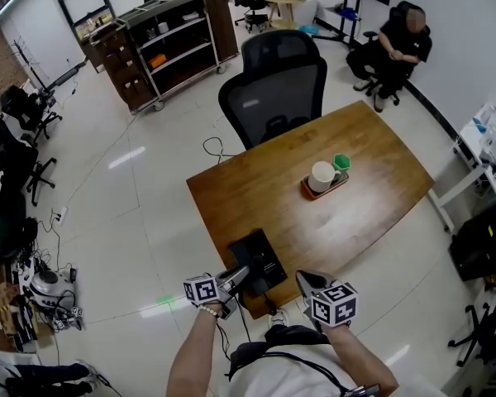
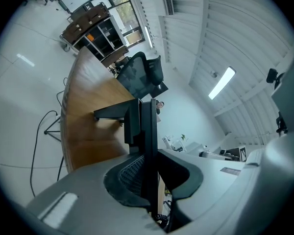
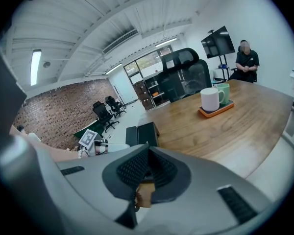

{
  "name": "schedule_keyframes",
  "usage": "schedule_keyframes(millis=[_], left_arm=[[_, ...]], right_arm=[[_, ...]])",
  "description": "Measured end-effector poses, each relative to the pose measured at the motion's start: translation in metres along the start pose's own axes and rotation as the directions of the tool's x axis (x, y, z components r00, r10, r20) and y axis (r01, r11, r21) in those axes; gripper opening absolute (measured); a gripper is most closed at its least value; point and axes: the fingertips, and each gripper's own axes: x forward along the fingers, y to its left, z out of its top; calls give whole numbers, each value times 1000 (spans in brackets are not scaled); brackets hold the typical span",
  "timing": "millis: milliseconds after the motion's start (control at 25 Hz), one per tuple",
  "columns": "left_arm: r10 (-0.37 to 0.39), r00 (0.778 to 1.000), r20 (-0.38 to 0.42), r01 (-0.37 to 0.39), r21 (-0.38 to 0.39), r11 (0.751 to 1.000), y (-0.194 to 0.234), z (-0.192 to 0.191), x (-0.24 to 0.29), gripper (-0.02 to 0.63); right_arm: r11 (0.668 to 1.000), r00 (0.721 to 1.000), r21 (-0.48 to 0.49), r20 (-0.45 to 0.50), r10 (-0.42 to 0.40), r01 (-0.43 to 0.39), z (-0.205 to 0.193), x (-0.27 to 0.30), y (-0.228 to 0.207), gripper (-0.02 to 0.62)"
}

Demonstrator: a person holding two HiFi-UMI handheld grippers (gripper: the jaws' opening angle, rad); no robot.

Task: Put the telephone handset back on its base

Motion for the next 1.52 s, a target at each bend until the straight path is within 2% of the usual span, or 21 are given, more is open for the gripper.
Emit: schedule_keyframes(millis=[200, 360, 440, 560, 760, 920, 1080, 1160, 1200, 1280, 1360, 1440, 1520], left_arm=[[-40, 999, -9, 40, -56, 998, -3, 2, 0, 74], [-52, 998, -23, 51, -61, 997, -1, 1, 2, 77], [-31, 999, -26, 30, -42, 999, 2, 2, 3, 86], [17, 999, -33, -17, -16, 1000, 11, 2, 1, 170], [78, 997, -24, -78, 31, 996, 16, 1, -3, 170], [142, 988, 66, -144, 31, 989, 4, 11, -20, 172], [274, 936, 220, -295, 69, 953, -13, 27, -53, 163], [336, 903, 266, -368, 80, 926, -25, 31, -69, 38], [384, 882, 272, -418, 81, 905, -28, 31, -77, 2], [480, 835, 270, -522, 107, 846, -33, 30, -91, 2], [538, 793, 288, -593, 155, 790, -44, 31, -102, 2], [559, 769, 311, -626, 185, 758, -56, 33, -110, 2], [573, 757, 314, -643, 201, 739, -65, 33, -114, 2]], right_arm=[[1000, 1000, -1, -3, -1, 1, 0, 0, -1, 3], [1000, 1000, -2, -5, 0, 0, 1, 2, -3, 3], [1000, 1000, -6, -6, 5, -5, 2, 4, -3, 3], [1000, 1000, -12, -8, 12, -12, 3, 7, 0, 3], [1000, 1000, -21, -13, 20, -21, 4, 10, 2, 3], [999, 1000, -20, -5, 26, -26, 7, 12, 5, 3], [999, 1000, -15, 10, 30, -30, 9, 14, 8, 3], [999, 999, -21, 12, 32, -32, 10, 16, 10, 2], [999, 999, -26, 12, 33, -33, 11, 17, 12, 3], [999, 999, -35, 13, 38, -38, 12, 18, 16, 3], [998, 999, -46, 13, 45, -45, 13, 20, 22, 3], [997, 998, -57, 15, 53, -52, 13, 22, 28, 3], [996, 998, -65, 18, 58, -57, 14, 22, 33, 3]])
